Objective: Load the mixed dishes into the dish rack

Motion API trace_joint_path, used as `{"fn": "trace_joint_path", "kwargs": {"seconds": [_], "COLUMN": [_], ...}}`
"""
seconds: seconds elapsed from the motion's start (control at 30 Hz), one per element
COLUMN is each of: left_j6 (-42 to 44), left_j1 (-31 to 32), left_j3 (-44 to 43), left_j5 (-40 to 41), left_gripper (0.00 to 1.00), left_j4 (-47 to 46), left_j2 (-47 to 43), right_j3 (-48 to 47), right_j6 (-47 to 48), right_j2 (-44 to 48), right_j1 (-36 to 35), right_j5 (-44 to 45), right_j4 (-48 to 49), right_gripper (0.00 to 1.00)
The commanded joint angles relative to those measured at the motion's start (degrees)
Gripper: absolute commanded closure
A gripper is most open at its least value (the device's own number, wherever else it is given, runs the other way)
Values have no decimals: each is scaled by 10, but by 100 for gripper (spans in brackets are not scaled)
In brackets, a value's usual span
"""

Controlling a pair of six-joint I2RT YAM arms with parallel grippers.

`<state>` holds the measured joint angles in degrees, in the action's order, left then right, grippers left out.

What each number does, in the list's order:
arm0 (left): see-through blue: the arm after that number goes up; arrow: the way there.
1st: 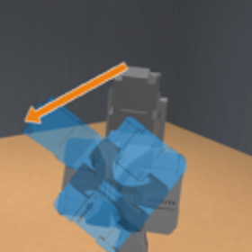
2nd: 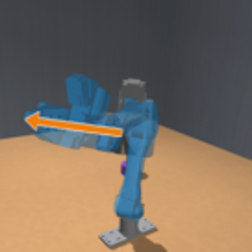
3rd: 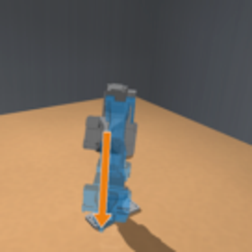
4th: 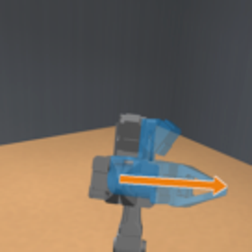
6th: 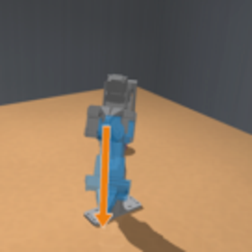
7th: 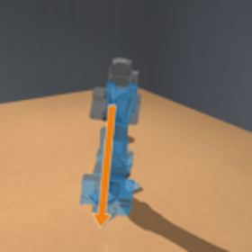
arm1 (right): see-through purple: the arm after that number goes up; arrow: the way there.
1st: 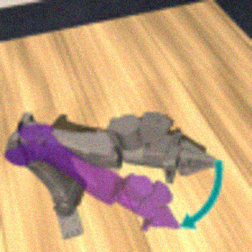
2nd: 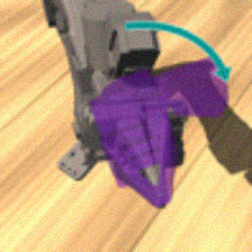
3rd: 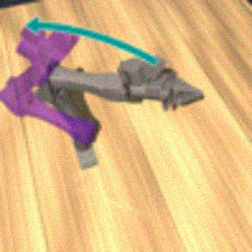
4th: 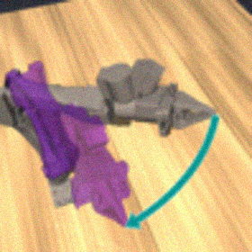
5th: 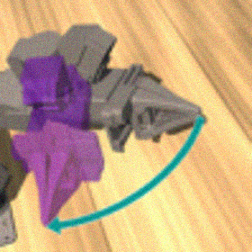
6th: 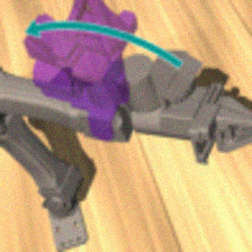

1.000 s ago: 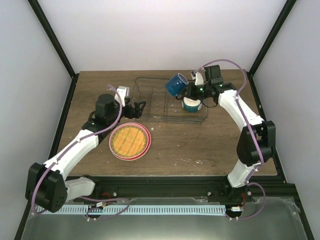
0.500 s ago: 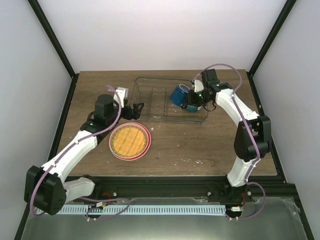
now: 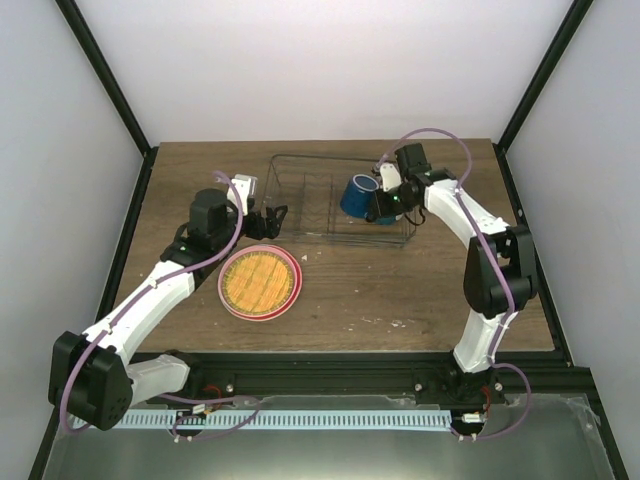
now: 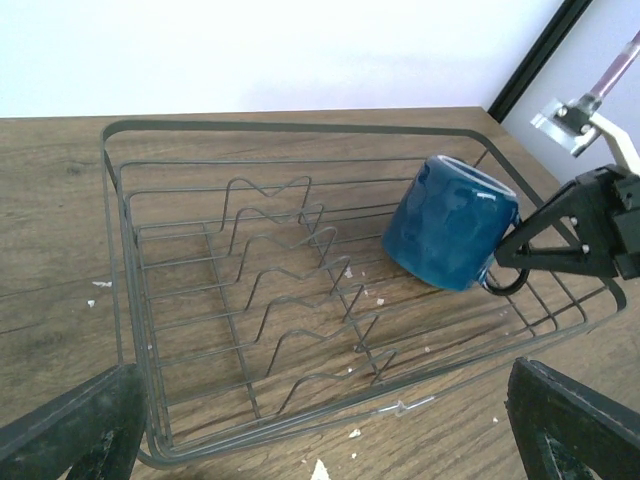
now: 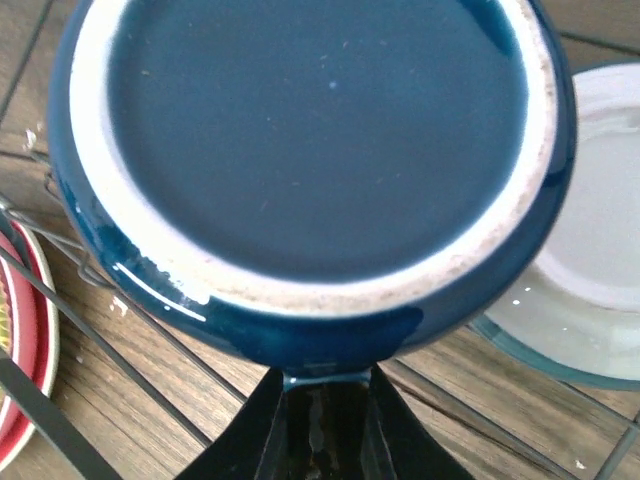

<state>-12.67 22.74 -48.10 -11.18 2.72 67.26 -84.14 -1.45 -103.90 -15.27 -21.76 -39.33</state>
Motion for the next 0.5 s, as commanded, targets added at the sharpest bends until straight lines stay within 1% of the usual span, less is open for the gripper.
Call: {"fn": "trace_joint_path", "kwargs": {"seconds": [0.0,0.1,0.27,0.4,0.47], "left_j6": [11,13,13,13,15], "left_j1": [-2,-3,-2,-2,-2], "left_j3": [-4,-4,-2,-2,-6], "left_j5": [3,4,5,4,5], "left_gripper": [0,0,0,0,0], "left_j4": [5,6,6,7,12], "left_j2": [-5,-3,-2,1,2], "right_j3": [23,36,46,53,53], "right_j6": [58,79,104,125,136], "right_j2": [24,26,23,23,19], "right_j1": [-7,-10,-12,-17,-22], "right_j5": [0,-6,18,27,36], "right_j4": [48,53,53,59,57], "right_gripper": [99,98,97,93,89]}}
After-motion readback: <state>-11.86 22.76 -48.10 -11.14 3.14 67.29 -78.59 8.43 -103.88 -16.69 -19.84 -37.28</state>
